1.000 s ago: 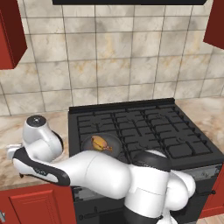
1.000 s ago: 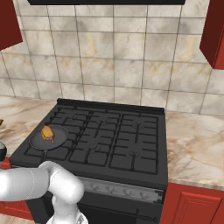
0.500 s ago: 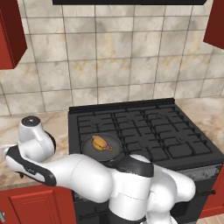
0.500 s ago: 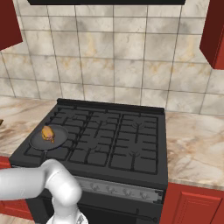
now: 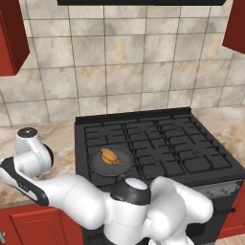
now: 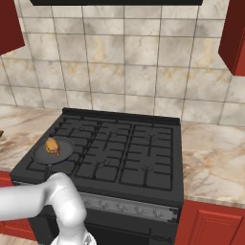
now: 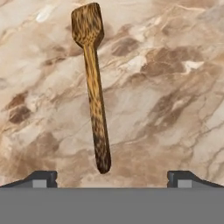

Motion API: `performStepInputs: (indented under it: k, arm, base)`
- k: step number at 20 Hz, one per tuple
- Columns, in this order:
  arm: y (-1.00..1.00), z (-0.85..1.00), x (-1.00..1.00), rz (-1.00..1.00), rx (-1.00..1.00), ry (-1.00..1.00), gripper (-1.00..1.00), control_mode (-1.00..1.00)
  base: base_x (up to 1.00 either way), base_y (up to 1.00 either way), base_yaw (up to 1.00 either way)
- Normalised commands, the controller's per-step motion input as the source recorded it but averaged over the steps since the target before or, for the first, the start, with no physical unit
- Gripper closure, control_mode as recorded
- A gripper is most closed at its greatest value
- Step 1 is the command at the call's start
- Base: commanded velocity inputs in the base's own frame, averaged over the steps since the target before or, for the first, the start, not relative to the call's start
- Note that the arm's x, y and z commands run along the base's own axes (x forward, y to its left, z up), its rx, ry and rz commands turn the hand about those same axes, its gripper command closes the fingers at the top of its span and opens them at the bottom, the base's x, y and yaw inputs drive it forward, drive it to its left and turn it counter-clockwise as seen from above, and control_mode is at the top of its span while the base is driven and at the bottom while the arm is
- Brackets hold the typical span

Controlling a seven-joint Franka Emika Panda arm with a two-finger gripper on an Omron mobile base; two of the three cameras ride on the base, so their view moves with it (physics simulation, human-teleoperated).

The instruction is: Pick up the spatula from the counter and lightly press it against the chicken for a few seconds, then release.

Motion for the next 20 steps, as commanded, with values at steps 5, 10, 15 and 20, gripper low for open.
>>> performStepInputs:
  k: [5,10,15,20]
  arm:
    - [0.2,-0.21,0.15,0.0,-0.02,0.02,-1.0,-1.0]
    - [0.27,-0.25,0.16,0.0,-0.03,0.03,-1.0,-1.0]
    - [0.13,-0.27,0.12,0.0,-0.02,0.03,-1.0,-1.0]
    - [0.04,-0.25,0.11,0.0,-0.01,0.03,-1.0,-1.0]
  base:
    - [0.0,0.0,0.0]
    - [0.0,0.0,0.0]
    - [0.0,0.0,0.0]
    - [0.0,0.0,0.0]
